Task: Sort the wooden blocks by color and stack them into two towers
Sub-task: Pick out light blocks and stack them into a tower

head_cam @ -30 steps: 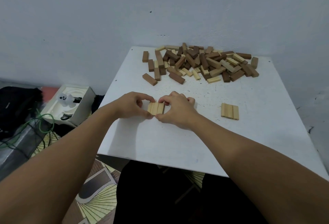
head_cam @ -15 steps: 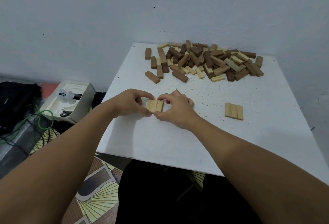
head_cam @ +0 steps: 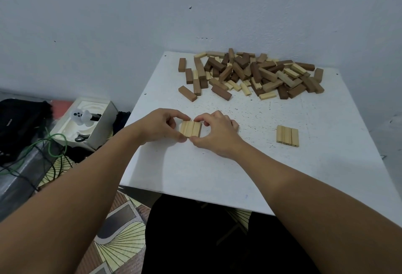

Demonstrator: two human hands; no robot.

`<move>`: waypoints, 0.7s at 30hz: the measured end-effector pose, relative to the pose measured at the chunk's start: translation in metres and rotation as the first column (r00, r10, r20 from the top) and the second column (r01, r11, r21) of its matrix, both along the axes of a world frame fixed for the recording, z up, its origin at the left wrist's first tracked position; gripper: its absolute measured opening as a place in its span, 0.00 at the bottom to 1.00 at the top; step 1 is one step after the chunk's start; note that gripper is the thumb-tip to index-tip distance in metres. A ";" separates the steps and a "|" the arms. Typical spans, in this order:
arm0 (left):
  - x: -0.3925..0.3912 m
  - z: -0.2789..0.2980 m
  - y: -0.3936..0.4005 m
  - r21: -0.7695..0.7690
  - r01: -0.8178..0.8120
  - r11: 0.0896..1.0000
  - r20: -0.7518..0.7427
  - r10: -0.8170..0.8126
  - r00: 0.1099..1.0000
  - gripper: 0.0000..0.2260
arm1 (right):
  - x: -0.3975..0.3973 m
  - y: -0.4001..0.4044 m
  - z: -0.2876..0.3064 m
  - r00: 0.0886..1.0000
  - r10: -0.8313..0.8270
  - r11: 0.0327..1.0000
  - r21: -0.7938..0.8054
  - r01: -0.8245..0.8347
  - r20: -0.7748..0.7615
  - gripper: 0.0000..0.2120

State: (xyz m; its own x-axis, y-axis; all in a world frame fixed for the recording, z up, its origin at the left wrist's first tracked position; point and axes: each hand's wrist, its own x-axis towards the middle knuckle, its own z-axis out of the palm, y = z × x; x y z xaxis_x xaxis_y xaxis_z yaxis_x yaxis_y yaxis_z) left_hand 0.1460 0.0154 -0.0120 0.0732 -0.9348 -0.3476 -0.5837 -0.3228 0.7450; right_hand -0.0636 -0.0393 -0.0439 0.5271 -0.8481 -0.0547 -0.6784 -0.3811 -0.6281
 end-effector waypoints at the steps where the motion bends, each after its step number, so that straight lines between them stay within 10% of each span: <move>1: 0.000 0.000 0.000 0.002 -0.002 1.000 -0.001 0.002 1.000 0.22 | 0.000 0.000 0.000 1.000 0.002 1.000 0.001 -0.002 0.002 0.25; 14: -0.001 0.011 0.004 0.044 0.002 0.999 0.045 -0.004 0.999 0.42 | -0.014 0.002 0.000 0.997 0.031 0.996 0.086 -0.037 0.068 0.41; 21: -0.045 0.020 0.008 -0.121 -0.079 0.990 -0.032 0.075 0.997 0.27 | -0.068 0.014 0.004 0.980 0.038 0.991 0.121 -0.063 0.197 0.31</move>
State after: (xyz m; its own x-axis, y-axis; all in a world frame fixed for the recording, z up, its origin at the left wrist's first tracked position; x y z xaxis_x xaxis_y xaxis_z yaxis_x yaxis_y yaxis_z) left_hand 0.1012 0.0232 0.0083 0.1387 -0.9623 -0.2339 -0.5397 -0.2715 0.7969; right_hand -0.1319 -0.0255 -0.0396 0.5798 -0.8130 -0.0524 -0.5214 -0.3209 -0.7907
